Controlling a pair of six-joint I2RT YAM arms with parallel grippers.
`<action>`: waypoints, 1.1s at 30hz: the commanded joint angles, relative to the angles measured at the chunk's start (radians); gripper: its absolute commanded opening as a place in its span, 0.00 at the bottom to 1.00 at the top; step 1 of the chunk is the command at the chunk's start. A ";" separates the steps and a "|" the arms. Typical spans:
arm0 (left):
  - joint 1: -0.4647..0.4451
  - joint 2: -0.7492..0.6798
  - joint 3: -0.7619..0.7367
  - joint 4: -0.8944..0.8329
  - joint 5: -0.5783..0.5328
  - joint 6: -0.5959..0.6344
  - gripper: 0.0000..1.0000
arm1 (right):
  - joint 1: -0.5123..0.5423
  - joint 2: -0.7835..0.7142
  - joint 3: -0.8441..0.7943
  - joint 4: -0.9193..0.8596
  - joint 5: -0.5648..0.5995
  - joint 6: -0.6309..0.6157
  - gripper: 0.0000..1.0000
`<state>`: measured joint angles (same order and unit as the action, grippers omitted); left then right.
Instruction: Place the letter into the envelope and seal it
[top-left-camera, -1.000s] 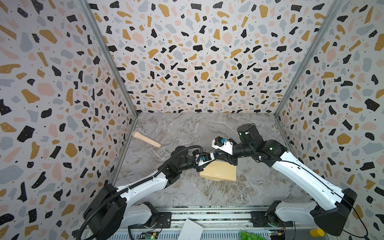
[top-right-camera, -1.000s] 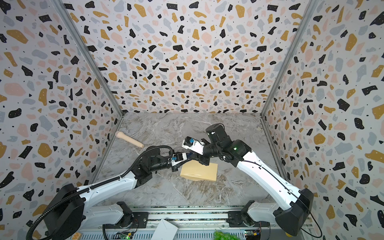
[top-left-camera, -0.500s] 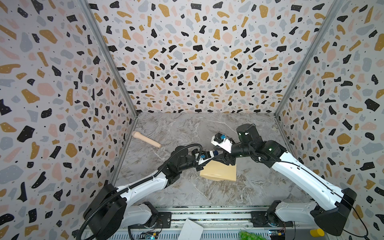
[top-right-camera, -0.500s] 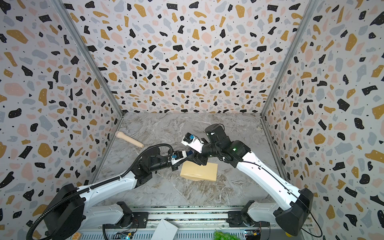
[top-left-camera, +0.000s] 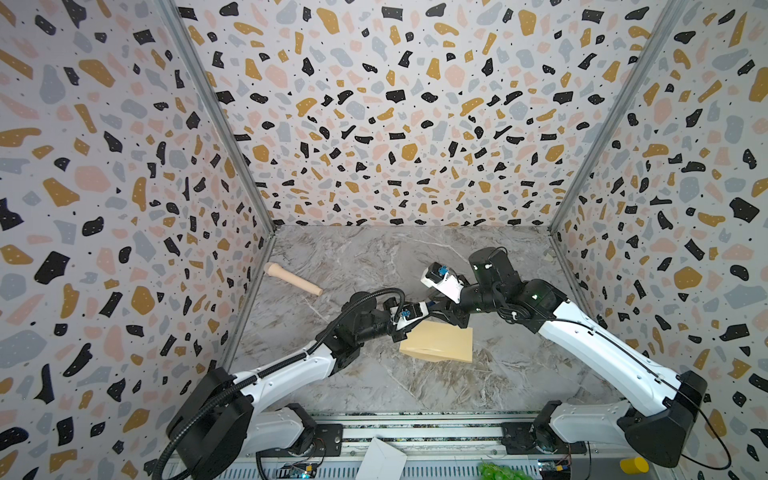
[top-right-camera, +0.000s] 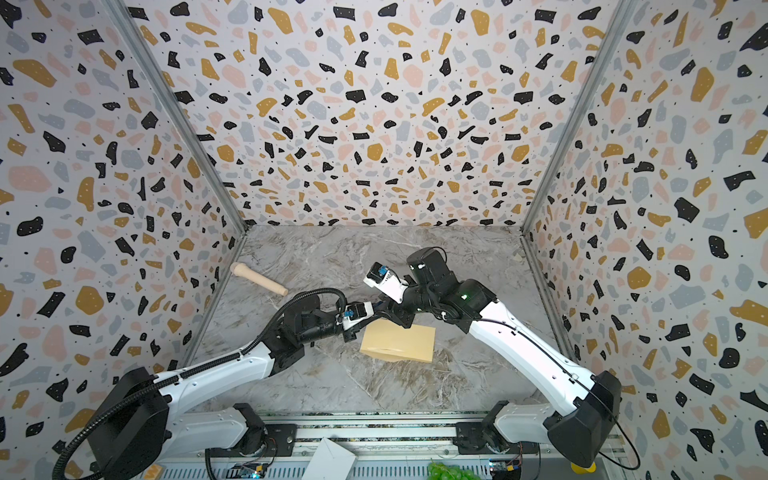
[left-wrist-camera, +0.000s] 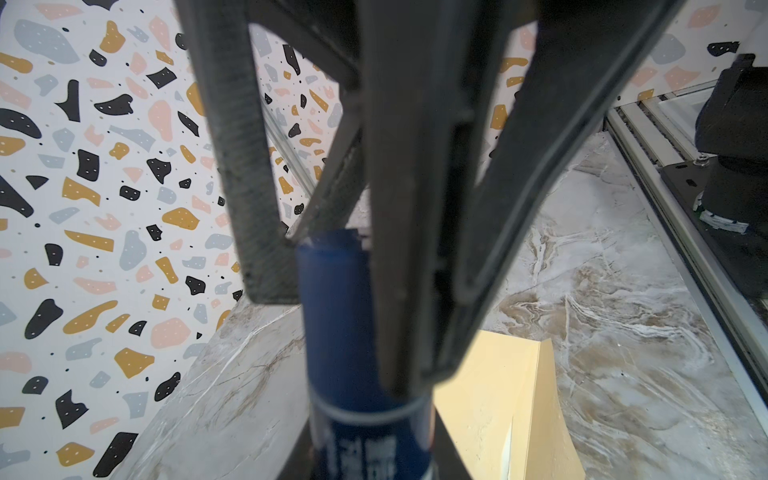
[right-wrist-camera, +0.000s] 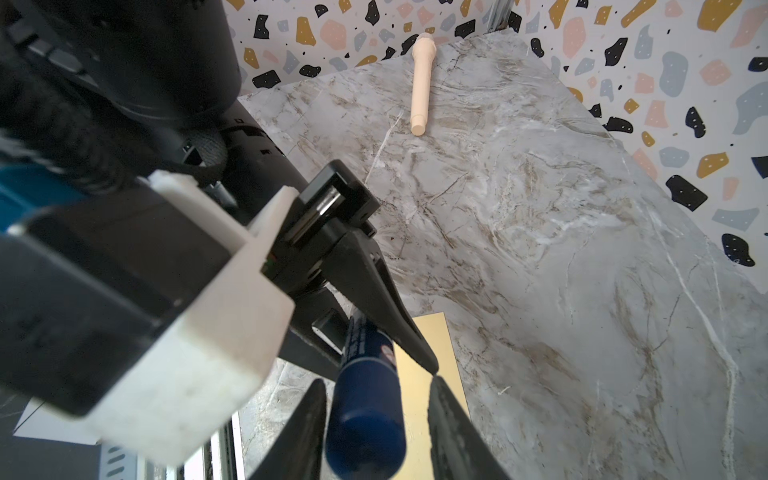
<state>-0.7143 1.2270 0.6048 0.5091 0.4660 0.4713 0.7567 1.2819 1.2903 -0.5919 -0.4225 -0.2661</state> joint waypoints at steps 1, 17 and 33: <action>0.003 -0.020 0.008 0.058 0.015 0.001 0.00 | -0.005 0.014 0.024 -0.016 0.004 0.010 0.40; 0.003 0.019 -0.013 0.068 -0.077 -0.051 0.00 | -0.120 0.003 0.090 -0.061 -0.083 0.009 0.00; 0.003 0.093 -0.013 0.043 -0.142 -0.069 0.00 | -0.184 -0.044 0.148 -0.090 -0.116 -0.007 0.00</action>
<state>-0.7364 1.2934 0.6193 0.6567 0.3935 0.4068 0.6228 1.3159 1.3495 -0.6769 -0.5686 -0.2714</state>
